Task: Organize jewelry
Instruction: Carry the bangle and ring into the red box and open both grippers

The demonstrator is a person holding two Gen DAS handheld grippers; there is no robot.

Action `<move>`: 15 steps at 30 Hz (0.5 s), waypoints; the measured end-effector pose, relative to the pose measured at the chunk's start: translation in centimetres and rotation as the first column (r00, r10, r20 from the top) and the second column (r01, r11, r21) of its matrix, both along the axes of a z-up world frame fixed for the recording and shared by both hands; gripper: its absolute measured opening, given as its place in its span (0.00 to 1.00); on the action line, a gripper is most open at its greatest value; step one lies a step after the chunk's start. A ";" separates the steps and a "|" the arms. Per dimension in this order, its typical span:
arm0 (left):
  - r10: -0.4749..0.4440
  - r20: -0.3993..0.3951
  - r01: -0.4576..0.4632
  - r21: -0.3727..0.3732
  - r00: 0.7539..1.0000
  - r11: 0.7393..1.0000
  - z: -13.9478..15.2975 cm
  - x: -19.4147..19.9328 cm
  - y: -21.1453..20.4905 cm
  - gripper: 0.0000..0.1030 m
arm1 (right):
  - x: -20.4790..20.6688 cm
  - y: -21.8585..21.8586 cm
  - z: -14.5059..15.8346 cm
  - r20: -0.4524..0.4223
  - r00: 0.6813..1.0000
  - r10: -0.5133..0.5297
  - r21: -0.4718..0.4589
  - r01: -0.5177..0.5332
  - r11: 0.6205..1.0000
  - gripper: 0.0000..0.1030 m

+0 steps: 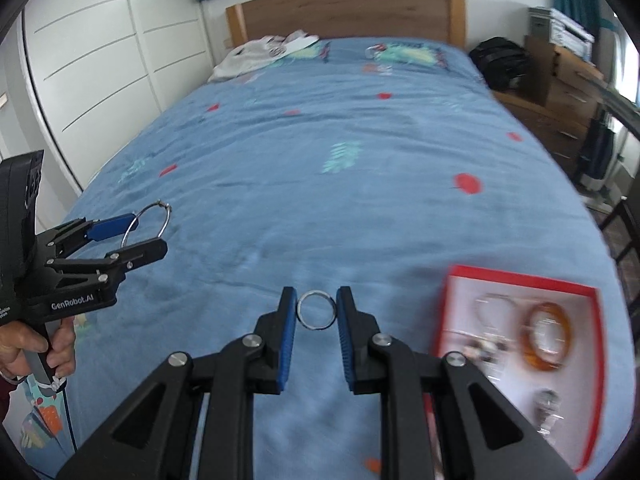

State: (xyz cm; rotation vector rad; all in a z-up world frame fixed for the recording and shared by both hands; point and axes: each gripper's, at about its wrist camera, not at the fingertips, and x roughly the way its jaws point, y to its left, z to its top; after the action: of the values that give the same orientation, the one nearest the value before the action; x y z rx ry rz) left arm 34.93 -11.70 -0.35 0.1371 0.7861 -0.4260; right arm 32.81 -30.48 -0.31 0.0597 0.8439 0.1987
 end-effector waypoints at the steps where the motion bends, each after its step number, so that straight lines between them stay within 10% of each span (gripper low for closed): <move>1: -0.016 0.004 0.016 0.001 1.000 1.000 0.4 -0.3 -1.0 0.70 | -0.6 -1.1 0.5 0.006 1.000 -0.015 -0.002 0.015 1.000 0.19; 15: -0.252 -0.025 0.252 -0.032 0.967 0.967 1.1 -4.4 -16.1 0.70 | -7.3 -15.5 2.2 -0.012 0.985 -0.174 -0.082 0.172 0.982 0.19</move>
State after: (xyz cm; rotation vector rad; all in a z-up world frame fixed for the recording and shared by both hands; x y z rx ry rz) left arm 30.56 -27.84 0.73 0.2057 0.7938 -0.6814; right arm 25.55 -46.03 1.91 0.0587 0.8599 0.0006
